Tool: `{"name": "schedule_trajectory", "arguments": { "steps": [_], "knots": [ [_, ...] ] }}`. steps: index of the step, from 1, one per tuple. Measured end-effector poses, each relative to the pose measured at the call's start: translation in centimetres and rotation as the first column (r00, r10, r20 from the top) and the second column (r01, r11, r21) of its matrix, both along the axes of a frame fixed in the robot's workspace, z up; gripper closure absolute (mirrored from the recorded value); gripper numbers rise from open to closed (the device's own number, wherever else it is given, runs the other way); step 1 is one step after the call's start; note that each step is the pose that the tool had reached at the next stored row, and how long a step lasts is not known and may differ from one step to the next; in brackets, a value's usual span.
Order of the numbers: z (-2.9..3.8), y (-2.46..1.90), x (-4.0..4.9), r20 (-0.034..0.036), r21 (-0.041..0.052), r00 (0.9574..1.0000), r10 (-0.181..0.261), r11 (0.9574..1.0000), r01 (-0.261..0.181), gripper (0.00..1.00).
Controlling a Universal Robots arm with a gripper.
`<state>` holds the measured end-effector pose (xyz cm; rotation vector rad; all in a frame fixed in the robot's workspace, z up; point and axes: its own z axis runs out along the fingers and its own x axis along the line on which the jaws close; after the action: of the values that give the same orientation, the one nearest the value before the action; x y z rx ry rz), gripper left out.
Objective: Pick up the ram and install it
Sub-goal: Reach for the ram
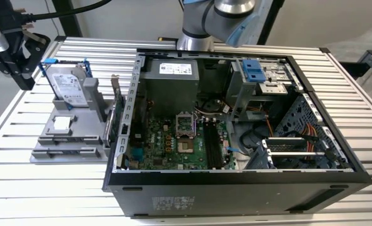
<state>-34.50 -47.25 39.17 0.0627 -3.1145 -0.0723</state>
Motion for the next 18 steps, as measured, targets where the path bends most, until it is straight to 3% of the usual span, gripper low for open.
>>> {"name": "schedule_trajectory", "arguments": {
  "steps": [6, 18],
  "knots": [
    [0.0, 0.0, 0.0, 0.0001, 0.0001, 0.9999, 0.011, 0.9999, -0.011, 1.0],
    [0.0, 0.0, 0.0, 0.0, 0.0, 0.996, 0.09, 0.996, -0.09, 1.0]
  ]
}}
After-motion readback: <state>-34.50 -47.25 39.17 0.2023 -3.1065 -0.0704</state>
